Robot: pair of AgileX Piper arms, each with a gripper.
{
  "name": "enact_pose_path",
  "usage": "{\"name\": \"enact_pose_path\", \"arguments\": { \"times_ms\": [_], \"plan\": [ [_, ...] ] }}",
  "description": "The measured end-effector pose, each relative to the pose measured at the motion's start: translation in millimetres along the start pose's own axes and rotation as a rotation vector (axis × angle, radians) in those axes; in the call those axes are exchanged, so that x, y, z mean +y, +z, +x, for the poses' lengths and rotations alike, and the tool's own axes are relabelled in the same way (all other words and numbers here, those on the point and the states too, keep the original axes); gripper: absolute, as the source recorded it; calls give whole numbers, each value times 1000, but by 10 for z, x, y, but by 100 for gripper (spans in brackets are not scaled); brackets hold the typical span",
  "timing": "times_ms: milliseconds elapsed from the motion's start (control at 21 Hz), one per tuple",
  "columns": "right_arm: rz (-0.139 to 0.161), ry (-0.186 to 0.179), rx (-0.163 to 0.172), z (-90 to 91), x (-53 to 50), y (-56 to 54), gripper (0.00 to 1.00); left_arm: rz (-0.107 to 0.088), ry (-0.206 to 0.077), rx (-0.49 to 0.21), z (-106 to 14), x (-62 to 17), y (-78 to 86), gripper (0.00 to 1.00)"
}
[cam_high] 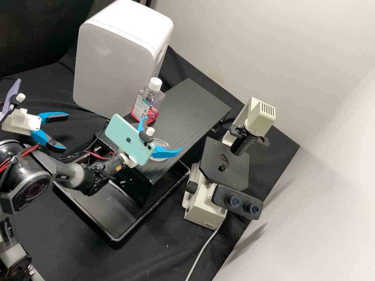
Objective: Place the lid on the petri dish
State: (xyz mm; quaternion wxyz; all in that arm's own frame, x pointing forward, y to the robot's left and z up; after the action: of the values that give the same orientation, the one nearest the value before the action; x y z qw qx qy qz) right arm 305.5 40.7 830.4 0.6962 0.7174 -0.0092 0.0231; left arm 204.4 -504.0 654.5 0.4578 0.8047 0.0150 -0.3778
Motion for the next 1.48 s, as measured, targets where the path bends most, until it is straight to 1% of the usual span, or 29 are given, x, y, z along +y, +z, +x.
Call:
{"name": "enact_pose_path", "arguments": {
  "times_ms": [429,477,572,715,763,811,906,1049,1097,1192,1240,1287,1383,1478],
  "plan": [
    [0,1,1,0,1,-1,100,1,-3,-8,1,-5,14,100],
    [1,-2,-2,-13,-8,3,100,1,-4,-11,1,-7,21,100],
    [2,-11,6,-56,-31,-25,100,2,-5,-13,2,-8,25,100],
    [-16,-27,35,-133,-84,-98,100,2,-7,-13,3,-12,23,100],
    [-26,-34,44,-162,-105,-119,100,2,-6,-13,3,-12,24,100],
    [-41,-36,59,-193,-118,-151,100,2,-11,-13,6,-23,24,100],
    [-58,-42,87,-233,-167,-207,100,1,-15,-12,8,-32,21,100],
    [-66,-67,111,-266,-248,-259,100,1,-15,-12,8,-34,20,100],
    [-79,-78,117,-278,-277,-273,100,1,-15,-12,8,-34,20,100],
    [-90,-96,119,-274,-333,-278,100,1,-15,-12,8,-34,20,100],
    [-95,-110,114,-266,-374,-264,100,1,-15,-12,8,-34,20,100],
    [-106,-119,101,-268,-409,-236,100,1,-15,-12,8,-34,20,100],
    [-112,-131,85,-256,-458,-204,100,1,-15,-12,8,-34,20,100],
    [-117,-130,53,-241,-486,-152,100,1,-15,-12,8,-34,20,100]
  ]
}}
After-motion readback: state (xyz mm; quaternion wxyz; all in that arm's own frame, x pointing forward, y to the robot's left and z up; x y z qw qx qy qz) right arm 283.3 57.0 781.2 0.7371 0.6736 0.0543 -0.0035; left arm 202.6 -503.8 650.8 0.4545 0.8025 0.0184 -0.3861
